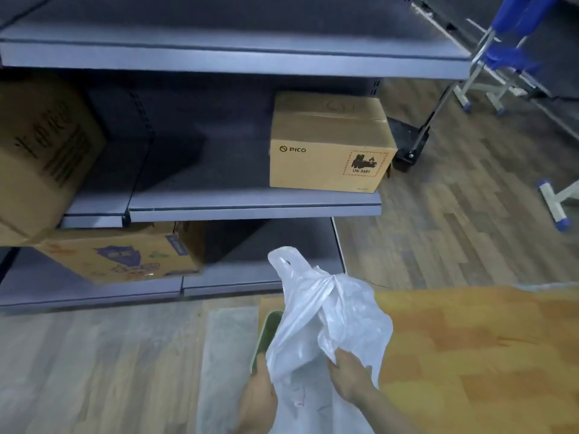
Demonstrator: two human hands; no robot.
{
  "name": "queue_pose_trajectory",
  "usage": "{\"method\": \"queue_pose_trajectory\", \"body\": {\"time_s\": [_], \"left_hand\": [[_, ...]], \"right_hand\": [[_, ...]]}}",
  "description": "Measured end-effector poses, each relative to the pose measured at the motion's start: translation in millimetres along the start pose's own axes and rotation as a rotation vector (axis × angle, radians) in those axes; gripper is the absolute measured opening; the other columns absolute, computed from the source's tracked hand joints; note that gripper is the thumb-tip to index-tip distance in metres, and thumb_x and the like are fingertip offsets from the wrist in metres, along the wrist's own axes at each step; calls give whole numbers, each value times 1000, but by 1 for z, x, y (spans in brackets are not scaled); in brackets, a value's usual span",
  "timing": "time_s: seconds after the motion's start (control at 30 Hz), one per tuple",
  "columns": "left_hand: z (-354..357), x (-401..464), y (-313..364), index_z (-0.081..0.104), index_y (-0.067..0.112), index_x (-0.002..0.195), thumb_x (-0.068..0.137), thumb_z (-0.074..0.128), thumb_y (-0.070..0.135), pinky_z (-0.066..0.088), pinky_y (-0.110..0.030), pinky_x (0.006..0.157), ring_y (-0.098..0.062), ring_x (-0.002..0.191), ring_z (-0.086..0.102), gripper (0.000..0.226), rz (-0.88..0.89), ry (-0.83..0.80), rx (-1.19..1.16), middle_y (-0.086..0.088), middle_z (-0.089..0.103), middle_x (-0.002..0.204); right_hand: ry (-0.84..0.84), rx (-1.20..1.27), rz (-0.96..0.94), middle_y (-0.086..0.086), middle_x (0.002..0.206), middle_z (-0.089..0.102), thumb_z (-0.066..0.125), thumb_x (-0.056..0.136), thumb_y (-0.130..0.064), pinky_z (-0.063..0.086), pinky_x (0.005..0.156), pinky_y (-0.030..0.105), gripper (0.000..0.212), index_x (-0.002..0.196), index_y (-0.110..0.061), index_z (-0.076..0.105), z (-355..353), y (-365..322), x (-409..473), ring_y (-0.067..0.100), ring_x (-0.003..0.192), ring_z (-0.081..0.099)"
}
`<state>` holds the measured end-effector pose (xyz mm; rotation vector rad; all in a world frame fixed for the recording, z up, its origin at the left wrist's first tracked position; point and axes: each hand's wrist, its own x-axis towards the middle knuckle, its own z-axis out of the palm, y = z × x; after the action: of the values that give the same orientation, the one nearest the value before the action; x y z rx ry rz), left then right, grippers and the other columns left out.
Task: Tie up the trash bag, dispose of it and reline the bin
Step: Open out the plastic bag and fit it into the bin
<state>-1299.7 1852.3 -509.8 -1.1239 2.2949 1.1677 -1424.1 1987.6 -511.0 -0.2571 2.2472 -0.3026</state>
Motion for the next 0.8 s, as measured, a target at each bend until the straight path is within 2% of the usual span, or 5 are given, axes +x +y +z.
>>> {"method": "queue_pose_trajectory", "body": {"time_s": [0.13, 0.27, 0.53, 0.7, 0.8], "left_hand": [[-4, 13, -15, 27, 11, 142, 94, 40, -1, 47, -30, 89, -27, 111, 57, 52, 10, 96, 30, -15, 56, 124], [-4, 22, -22, 37, 12, 130, 92, 37, 1, 50, -31, 82, -25, 100, 62, 39, 24, 154, 120, -8, 61, 113], [25, 31, -29, 38, 10, 130, 90, 38, 1, 42, -30, 63, -23, 84, 65, 40, 79, 209, 218, -9, 64, 98], [51, 32, -36, 31, 7, 136, 88, 36, -2, 31, -21, 48, -13, 62, 48, 49, 126, 223, 158, 6, 45, 68], [66, 33, -47, 13, 11, 146, 86, 57, 13, 47, -24, 69, -21, 86, 62, 75, 230, 172, -134, 0, 62, 100]], "right_hand": [[-40, 139, -82, 2, 143, 46, 30, 100, -26, 25, 112, 44, 42, 141, -26, 37, 19, -14, 13, 26, 132, 40], [-89, 203, -153, 0, 140, 48, 28, 102, -30, 32, 92, 25, 41, 141, -23, 36, 26, -18, 16, 22, 125, 45], [-92, 143, -206, 3, 139, 48, 29, 101, -33, 31, 109, 39, 41, 139, -21, 38, 43, 2, 30, 25, 126, 44], [-108, 410, -278, -8, 133, 44, 34, 102, -29, 30, 102, 25, 40, 141, -19, 38, 56, 22, 25, 18, 131, 40], [-53, 475, -268, -7, 128, 51, 39, 100, -28, 36, 99, 27, 34, 132, -20, 47, 63, 36, 32, 17, 121, 48]]}}
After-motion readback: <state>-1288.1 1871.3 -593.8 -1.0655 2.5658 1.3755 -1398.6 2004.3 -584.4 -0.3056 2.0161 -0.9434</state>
